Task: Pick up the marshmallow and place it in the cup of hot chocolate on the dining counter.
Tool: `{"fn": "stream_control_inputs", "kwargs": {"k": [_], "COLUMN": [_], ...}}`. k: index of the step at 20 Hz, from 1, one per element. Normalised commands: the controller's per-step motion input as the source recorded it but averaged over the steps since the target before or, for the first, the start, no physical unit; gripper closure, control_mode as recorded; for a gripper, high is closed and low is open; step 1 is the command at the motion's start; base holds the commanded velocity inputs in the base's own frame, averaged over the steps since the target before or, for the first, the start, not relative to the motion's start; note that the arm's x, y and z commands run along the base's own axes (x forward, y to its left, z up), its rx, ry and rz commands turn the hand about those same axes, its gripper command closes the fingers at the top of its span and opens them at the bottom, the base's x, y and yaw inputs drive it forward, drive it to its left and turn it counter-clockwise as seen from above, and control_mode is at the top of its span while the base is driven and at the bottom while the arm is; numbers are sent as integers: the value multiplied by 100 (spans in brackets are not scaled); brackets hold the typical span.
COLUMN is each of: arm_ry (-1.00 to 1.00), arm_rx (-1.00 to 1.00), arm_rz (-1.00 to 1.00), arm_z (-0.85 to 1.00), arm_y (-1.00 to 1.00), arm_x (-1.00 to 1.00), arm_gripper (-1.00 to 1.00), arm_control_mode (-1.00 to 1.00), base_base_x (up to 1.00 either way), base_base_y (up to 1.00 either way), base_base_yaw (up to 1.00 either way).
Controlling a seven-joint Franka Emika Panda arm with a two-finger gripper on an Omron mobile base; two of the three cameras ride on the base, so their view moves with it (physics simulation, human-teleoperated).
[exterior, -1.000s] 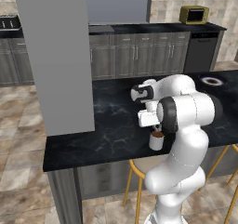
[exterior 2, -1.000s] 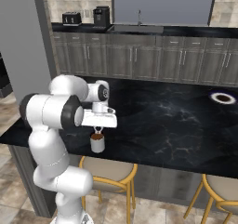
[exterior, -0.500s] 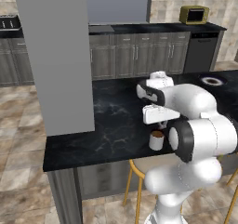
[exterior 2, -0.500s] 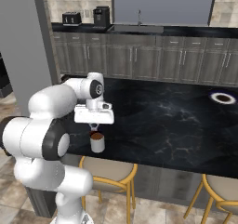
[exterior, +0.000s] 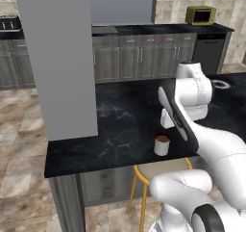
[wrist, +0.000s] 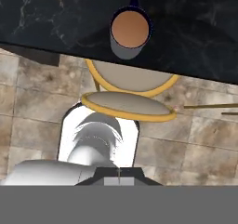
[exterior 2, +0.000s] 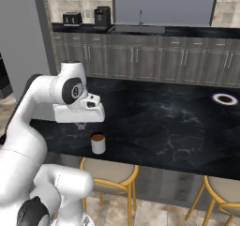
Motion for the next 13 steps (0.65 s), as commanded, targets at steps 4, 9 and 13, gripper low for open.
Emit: {"fn": "stream_control_inputs", "kwargs": {"k": [4, 9, 13], "arm_ry": [-39, -46, -50], "arm_rx": [0, 0, 0], "arm_rz": [1, 2, 2], "arm_z": [100, 100, 100], "arm_y": [5, 8, 1], "arm_x": [-100, -98, -85], "arm_gripper": [100, 100, 100], "arm_control_mode": [-100, -100, -100], "base_base_x": [0, 0, 0], "base_base_y": [0, 0, 0], "base_base_yaw": [0, 0, 0]}}
